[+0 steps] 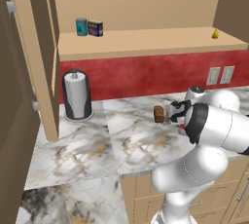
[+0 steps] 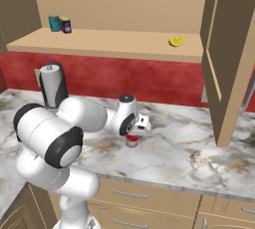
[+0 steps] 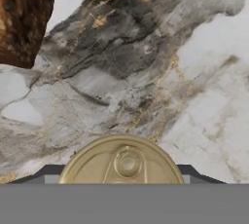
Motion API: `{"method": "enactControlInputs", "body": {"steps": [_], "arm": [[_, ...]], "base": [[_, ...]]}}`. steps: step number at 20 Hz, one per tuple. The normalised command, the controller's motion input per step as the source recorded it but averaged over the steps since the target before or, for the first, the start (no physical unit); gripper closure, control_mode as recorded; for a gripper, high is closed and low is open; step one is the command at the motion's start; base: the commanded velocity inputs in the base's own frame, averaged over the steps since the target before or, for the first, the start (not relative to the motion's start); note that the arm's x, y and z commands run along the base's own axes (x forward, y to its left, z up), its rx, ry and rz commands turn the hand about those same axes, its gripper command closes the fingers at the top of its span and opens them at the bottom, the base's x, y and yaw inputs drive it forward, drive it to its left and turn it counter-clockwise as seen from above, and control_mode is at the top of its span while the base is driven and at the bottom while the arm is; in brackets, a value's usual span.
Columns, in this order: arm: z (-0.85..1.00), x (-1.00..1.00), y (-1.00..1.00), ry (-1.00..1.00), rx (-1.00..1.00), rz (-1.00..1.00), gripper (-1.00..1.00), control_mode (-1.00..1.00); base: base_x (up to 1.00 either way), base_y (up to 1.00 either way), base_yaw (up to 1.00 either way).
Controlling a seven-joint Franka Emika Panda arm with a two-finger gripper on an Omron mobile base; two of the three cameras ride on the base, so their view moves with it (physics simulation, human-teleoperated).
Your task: Pick the cans from the counter and place them in their designated side in the cabinet.
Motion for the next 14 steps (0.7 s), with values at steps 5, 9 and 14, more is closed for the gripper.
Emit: {"method": "enactControlInputs", "body": {"steps": [5,9,14], "arm": [[0.30,-0.02,-0.02,-0.01,0.02,0.00,1.00,-1.00],[0.28,-0.15,0.00,-0.07,0.04,0.00,1.00,-1.00],[0.31,-0.30,0.01,-0.10,0.05,0.00,1.00,-1.00]], "base": [[0.00,0.00,0.00],[0.00,0.00,0.00],[0.00,0.00,0.00]]}}
